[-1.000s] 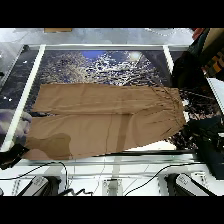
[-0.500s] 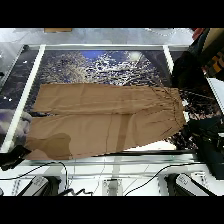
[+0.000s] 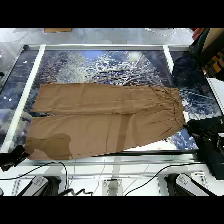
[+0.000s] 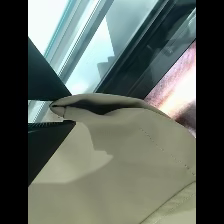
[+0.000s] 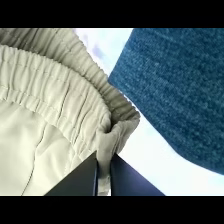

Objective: Fold the clothes and pants, and hang the long-sleeved shirts on hangers.

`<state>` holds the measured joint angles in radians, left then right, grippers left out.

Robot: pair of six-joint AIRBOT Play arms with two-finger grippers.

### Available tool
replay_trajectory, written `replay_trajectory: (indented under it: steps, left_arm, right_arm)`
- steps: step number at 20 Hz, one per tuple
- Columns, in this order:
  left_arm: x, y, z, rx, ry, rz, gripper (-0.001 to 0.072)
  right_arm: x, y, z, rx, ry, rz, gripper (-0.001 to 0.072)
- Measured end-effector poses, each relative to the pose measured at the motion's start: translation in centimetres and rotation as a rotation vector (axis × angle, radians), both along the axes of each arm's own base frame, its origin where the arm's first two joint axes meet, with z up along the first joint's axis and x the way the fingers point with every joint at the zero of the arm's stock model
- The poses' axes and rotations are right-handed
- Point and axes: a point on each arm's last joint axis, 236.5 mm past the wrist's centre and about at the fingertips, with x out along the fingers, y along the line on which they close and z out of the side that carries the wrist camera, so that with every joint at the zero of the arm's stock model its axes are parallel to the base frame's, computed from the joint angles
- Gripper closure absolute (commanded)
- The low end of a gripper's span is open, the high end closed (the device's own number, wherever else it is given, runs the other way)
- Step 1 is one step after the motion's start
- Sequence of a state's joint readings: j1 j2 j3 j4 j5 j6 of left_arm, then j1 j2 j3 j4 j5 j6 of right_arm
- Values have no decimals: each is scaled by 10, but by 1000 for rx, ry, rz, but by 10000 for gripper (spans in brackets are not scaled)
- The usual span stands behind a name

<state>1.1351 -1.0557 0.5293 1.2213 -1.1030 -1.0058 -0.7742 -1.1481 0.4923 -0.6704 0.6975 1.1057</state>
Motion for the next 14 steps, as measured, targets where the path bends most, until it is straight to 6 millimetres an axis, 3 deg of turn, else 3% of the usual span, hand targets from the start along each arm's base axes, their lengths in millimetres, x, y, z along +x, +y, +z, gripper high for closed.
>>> replay_trajectory:
  steps: [1, 5, 9, 11, 14]
  left_arm:
    - [0, 0, 0, 0, 0, 0, 693]
    - [0, 0, 0, -1, 0, 0, 692]
    - [9, 0, 5, -8, -34, 19, 692]
    - [25, 2, 15, -20, -100, 50, 692]
    - [66, 4, 47, -55, -277, 77, 693]
  right_arm:
    - [0, 0, 0, 0, 0, 1, 682]
    - [-2, 8, 2, 14, 0, 32, 683]
    - [-7, 15, 18, -37, -14, 107, 684]
    - [-10, 16, 33, -89, -28, 144, 684]
    - [-15, 16, 64, -179, -70, 169, 684]
